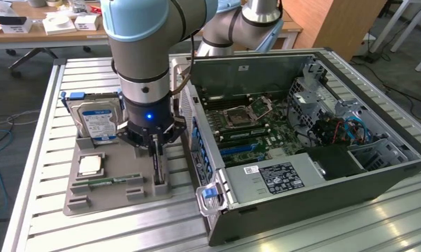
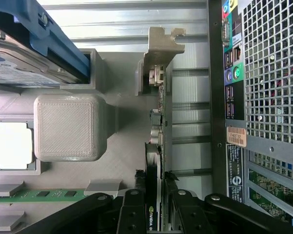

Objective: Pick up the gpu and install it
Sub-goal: 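Pick up the gpu and move the gpu toward the slot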

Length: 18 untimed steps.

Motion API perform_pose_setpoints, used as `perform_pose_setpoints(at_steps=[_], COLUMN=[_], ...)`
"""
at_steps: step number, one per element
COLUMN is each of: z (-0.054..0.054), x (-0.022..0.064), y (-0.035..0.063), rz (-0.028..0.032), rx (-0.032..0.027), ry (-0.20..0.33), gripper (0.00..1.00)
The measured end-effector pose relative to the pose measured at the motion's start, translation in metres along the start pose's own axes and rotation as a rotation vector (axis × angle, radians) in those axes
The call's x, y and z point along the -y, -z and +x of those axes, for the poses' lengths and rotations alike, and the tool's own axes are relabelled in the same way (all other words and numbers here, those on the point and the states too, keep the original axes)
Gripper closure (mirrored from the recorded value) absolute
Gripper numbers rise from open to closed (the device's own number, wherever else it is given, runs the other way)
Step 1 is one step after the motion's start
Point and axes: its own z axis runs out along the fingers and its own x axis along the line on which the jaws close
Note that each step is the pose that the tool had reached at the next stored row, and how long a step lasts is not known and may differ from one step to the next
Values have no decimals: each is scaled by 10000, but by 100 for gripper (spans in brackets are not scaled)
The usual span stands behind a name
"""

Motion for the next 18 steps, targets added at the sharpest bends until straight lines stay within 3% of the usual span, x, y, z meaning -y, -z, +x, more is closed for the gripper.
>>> perform_pose_setpoints(at_steps=[9,18], z=[-1,-3], x=[-1,-4], y=[7,94], rz=[-2,29], rx=[2,2], ry=[0,2], gripper=[75,75])
